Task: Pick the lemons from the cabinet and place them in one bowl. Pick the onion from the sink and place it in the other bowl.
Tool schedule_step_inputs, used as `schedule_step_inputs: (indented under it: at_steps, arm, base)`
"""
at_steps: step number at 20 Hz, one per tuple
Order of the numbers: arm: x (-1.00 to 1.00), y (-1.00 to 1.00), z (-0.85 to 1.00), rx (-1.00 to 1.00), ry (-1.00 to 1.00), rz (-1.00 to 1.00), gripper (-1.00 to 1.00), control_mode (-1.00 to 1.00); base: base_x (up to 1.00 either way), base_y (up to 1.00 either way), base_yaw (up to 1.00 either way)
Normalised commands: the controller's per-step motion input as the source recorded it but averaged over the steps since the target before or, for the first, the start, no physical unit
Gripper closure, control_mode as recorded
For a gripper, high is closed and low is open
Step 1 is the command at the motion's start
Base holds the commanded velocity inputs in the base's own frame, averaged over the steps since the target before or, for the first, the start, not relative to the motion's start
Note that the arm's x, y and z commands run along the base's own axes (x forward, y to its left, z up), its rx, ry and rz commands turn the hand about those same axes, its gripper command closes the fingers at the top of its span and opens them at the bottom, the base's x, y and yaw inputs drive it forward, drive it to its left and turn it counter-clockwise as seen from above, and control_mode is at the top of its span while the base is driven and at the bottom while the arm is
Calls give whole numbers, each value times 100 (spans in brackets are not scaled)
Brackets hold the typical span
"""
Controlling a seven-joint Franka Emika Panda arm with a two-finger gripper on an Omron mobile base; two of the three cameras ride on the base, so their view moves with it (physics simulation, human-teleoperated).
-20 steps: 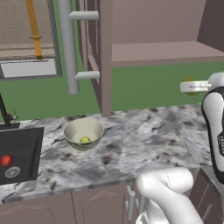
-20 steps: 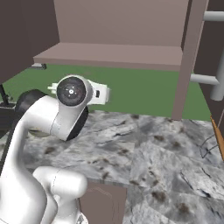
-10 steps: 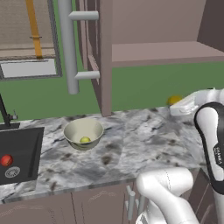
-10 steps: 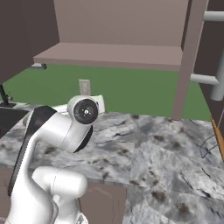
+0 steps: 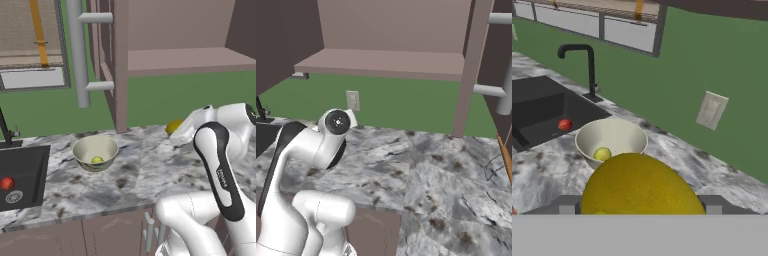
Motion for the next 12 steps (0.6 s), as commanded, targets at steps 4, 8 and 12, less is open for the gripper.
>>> schedule_step_inputs:
  at_steps: [4,8,12]
  arm:
    - [13,44,-1,-15,21,9,100,-100]
    - [6,49,-11,-8,6,1,100,-100]
    - [13,43,-16,-5,-2,-2,100,-100]
  base:
    - [0,0,0]
    - [0,0,0]
    - [0,0,0]
